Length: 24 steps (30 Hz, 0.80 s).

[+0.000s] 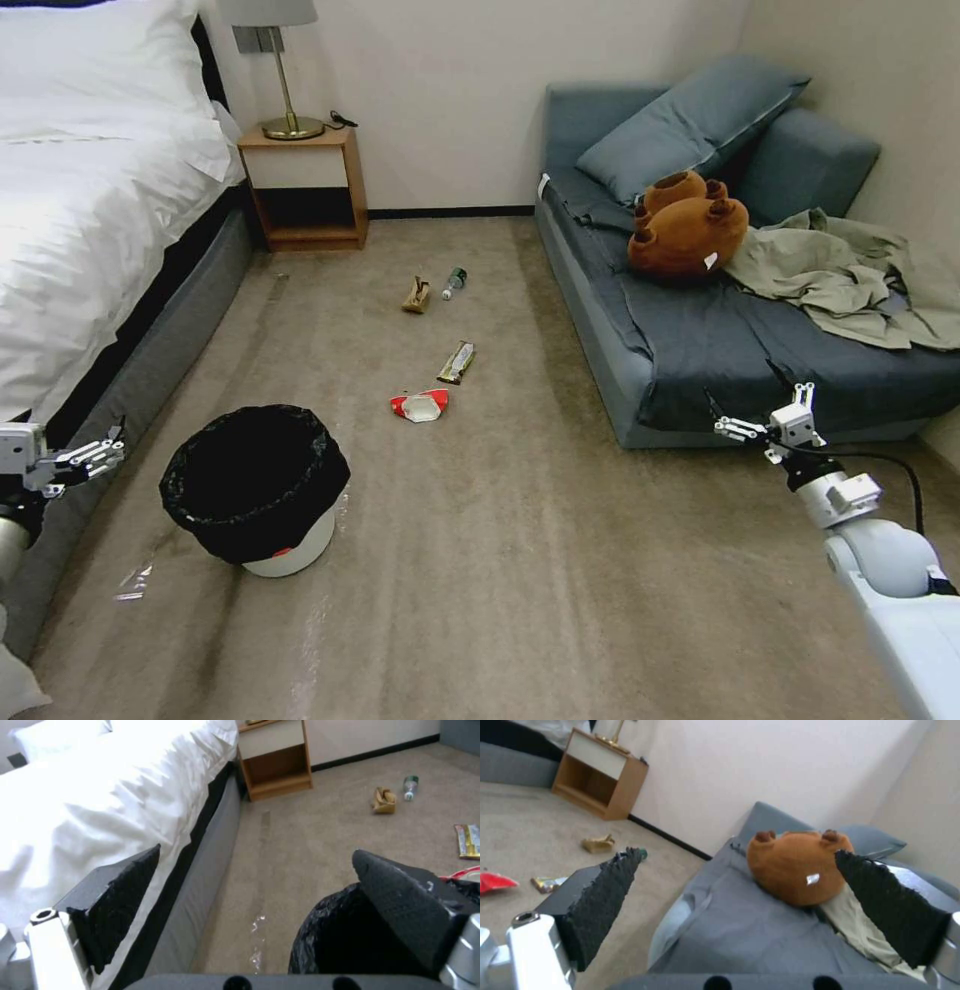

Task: Pick up the trash bin, then pick up the garbage on the floor and place it into the trash bin.

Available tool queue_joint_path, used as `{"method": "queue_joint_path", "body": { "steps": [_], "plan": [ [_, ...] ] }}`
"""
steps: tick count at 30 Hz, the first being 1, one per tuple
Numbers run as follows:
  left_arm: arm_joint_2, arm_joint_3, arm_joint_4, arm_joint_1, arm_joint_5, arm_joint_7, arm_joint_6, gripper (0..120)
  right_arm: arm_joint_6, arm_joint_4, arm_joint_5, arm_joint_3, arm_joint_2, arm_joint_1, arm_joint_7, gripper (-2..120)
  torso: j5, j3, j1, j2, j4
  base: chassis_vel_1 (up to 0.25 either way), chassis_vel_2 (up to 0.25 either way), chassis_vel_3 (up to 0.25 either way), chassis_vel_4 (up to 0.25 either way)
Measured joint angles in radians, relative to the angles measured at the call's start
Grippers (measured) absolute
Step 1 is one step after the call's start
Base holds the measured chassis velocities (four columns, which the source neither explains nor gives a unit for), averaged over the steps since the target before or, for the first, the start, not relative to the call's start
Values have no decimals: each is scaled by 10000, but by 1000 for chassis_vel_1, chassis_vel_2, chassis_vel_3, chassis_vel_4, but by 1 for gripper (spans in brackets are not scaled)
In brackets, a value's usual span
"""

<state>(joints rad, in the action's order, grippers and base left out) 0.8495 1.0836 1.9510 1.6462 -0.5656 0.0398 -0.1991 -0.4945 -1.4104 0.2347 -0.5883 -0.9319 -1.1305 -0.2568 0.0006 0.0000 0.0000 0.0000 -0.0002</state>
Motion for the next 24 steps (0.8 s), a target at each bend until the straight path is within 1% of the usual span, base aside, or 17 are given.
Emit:
{"method": "queue_joint_path", "body": {
  "steps": [1,3,4,5,6,7,9,10,11,12,13,14,15,16,20,21,24],
  "plan": [
    [-35,0,-44,-8,-1,-9,-42,100,-31,43,-26,5,-29,1,-12,100,-10,0,0,0,0,0,0,0,0],
    [-113,-74,-240,-123,-5,-65,-168,100,-53,97,-54,23,-76,3,-30,100,-9,0,0,0,3,0,0,0,0],
    [-276,-308,-773,-452,-9,-175,-467,100,-83,139,-89,40,-131,9,-46,100,4,0,0,0,4,0,0,0,0],
    [-402,-526,-1236,-737,-14,-299,-720,100,-90,167,-126,56,-172,10,-58,100,-4,0,0,0,2,0,0,0,0],
    [-402,-526,-1236,-737,-14,-299,-720,100,-90,167,-126,56,-172,10,-58,100,-4,0,0,0,2,0,0,0,0],
    [-511,-729,-1650,-998,-19,-404,-944,100,-112,190,-168,75,-229,7,-67,100,-25,1,0,-1,0,0,0,0,0],
    [-548,-798,-1780,-1083,-22,-444,-1023,100,-125,217,-207,96,-284,2,-82,100,-23,0,0,0,-1,0,0,0,0],
    [-618,-862,-1874,-1158,-60,-445,-1112,99,-142,273,-277,126,-369,-7,-102,100,-1,0,0,0,1,0,0,0,0],
    [-869,-1184,-2245,-1475,-281,-372,-1445,99,-157,335,-360,156,-451,-8,-112,100,4,0,-1,1,7,0,0,0,0],
    [-869,-1184,-2245,-1475,-281,-372,-1445,99,-157,335,-360,156,-451,-8,-112,100,4,0,-1,1,7,0,0,0,0],
    [-1173,-1595,-2713,-1880,-558,-252,-1855,99,-181,384,-438,176,-520,-7,-117,100,-7,1,0,0,6,0,0,0,0],
    [-1173,-1595,-2713,-1880,-558,-252,-1855,99,-181,384,-438,176,-520,-7,-117,100,-7,1,0,0,6,0,0,0,0],
    [-1418,-1919,-3079,-2216,-789,-157,-2178,99,-206,435,-530,192,-616,-5,-120,100,-20,1,0,-1,-2,0,0,0,0],
    [-1531,-2062,-3232,-2375,-897,-109,-2322,99,-222,485,-648,223,-737,0,-122,100,-4,1,0,-1,-2,0,0,0,0],
    [-1559,-2113,-3277,-2424,-931,-97,-2361,99,-231,546,-782,267,-887,10,-125,100,-7,1,0,-1,-2,0,0,0,0],
    [-1559,-2119,-3280,-2426,-934,-93,-2363,99,-238,576,-863,281,-988,35,-124,100,-12,1,0,0,2,0,0,0,0],
    [-1603,-2200,-3328,-2546,-1014,-90,-2412,99,-242,643,-969,307,-1156,68,-125,100,-4,1,0,-1,10,0,0,0,0]
  ]
}}
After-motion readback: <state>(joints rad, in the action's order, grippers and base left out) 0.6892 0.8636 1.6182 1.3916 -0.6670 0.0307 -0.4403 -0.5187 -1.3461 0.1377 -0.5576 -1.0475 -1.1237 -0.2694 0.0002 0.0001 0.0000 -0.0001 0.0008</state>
